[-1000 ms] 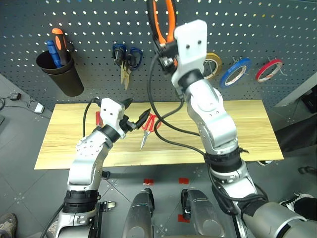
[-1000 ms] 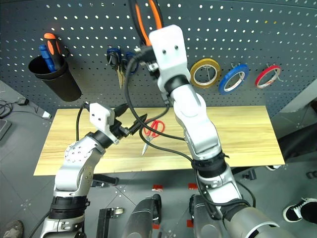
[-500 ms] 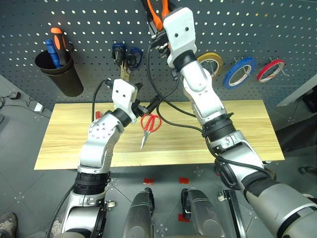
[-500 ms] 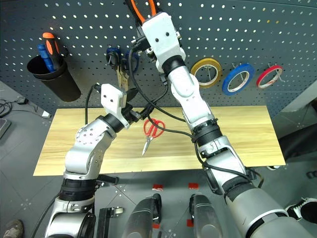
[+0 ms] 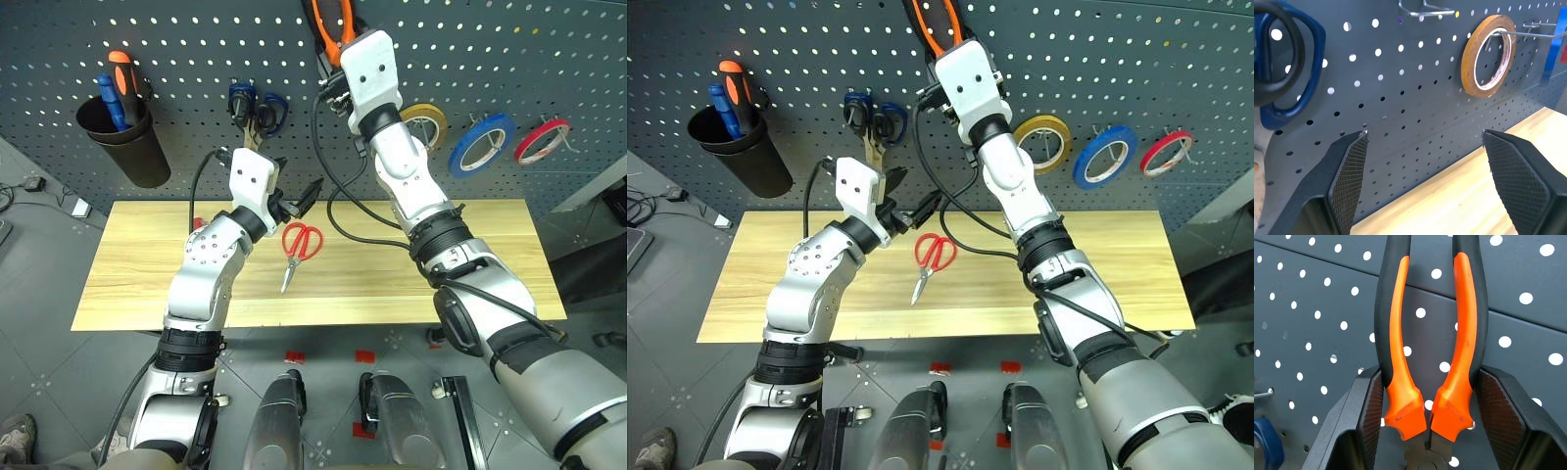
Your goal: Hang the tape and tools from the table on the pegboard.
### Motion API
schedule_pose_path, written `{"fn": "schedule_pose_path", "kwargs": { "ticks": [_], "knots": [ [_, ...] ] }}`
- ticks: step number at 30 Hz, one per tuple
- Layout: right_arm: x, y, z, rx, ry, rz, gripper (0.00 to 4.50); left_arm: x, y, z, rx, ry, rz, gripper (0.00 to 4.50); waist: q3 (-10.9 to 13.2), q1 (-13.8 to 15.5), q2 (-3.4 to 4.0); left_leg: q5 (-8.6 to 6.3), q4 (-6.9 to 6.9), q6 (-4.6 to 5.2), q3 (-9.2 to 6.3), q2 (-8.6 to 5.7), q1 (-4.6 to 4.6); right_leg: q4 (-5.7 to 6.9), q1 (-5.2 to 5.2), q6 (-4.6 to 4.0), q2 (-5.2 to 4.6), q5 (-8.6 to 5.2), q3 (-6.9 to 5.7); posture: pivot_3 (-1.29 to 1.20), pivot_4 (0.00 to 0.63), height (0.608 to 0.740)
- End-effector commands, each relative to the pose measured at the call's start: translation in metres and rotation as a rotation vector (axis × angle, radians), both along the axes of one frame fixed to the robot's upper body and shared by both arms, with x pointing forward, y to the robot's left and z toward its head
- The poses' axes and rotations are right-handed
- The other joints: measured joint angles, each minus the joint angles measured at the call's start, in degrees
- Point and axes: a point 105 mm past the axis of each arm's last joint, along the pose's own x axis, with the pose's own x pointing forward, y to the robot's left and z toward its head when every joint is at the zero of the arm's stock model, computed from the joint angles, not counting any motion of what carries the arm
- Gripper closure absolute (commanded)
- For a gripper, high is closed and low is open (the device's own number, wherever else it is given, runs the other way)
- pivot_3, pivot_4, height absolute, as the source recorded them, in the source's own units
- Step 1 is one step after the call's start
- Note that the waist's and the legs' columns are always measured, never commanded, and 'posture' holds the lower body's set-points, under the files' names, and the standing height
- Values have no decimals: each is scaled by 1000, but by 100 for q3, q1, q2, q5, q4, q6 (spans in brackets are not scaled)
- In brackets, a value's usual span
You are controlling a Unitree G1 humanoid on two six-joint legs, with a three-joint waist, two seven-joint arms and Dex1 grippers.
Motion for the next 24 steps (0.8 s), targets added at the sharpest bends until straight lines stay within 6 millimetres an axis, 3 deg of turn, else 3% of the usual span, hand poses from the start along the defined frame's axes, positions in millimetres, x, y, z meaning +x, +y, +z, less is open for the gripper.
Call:
{"fn": "schedule_pose_path", "kwargs": {
  "ticks": [1,19,24],
  "knots": [
    [-6,-5,13,59,-49,7,1989,-4,-2,7,0,-43,0,585,2,0,0,0,0,0,-1,0,0,1,0,0,0,0,0,43,348,740],
    [4,-9,-20,159,158,13,1989,3,7,-5,43,-22,51,585,9,9,3,0,0,0,-3,-1,0,0,2,0,-1,0,-1,19,331,740],
    [7,-13,-42,142,258,3,1989,9,12,-16,40,23,94,585,8,9,2,0,2,0,-3,-1,2,2,4,0,-2,0,-1,7,322,740]
  ]
}}
